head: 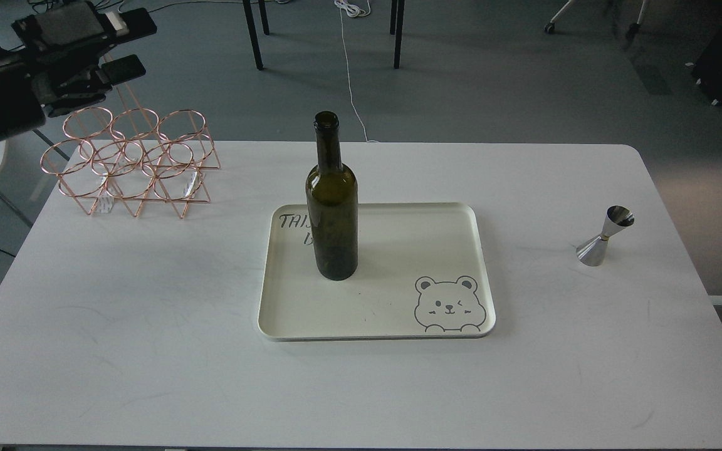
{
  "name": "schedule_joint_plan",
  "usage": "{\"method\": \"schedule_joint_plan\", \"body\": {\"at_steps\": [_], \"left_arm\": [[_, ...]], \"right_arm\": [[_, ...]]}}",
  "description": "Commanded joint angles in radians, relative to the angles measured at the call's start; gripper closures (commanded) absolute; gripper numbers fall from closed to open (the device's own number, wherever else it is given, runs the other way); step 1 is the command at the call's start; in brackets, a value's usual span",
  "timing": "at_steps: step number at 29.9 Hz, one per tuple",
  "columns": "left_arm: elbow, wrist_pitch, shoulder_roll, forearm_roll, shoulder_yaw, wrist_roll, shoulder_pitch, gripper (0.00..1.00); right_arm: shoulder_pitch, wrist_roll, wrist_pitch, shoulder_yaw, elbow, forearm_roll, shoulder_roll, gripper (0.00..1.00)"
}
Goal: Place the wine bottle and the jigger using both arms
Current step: 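Reach the left gripper to the wine bottle neck and grasp it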
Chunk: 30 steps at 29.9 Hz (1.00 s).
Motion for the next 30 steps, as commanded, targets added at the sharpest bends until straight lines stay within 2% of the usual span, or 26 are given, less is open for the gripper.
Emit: {"method": "schedule_joint_plan", "body": {"at_steps": [1, 6, 11, 17, 23, 30], "left_arm": [[-0.019, 0.013, -0.071, 0.284, 0.010, 0.000, 0.004, 0.03], [-0.030, 0.015, -0.172, 0.556, 0.013, -0.001, 0.005, 0.03], [-0.037, 0.025, -0.284, 0.836, 0.071, -0.001, 0.007, 0.03], [-0.030, 0.047, -0.367, 0.881, 0.071, 0.011, 0.013, 0.07], [0.007, 0.077, -0.459, 0.894, 0.071, 0.082, 0.008, 0.07], [0.038, 0.111, -0.505, 0.913, 0.085, 0.085, 0.016, 0.11]], "right_arm": [[0.002, 0.000, 0.028, 0.001, -0.008, 0.070, 0.008, 0.03], [0.015, 0.000, 0.031, 0.010, -0.007, 0.077, 0.009, 0.03], [0.015, 0.000, 0.031, 0.036, -0.004, 0.077, 0.009, 0.03], [0.015, 0.000, 0.031, 0.059, -0.004, 0.077, 0.009, 0.03], [0.015, 0.000, 0.031, 0.075, -0.005, 0.084, 0.009, 0.03], [0.015, 0.000, 0.031, 0.081, -0.005, 0.126, 0.009, 0.03]]}}
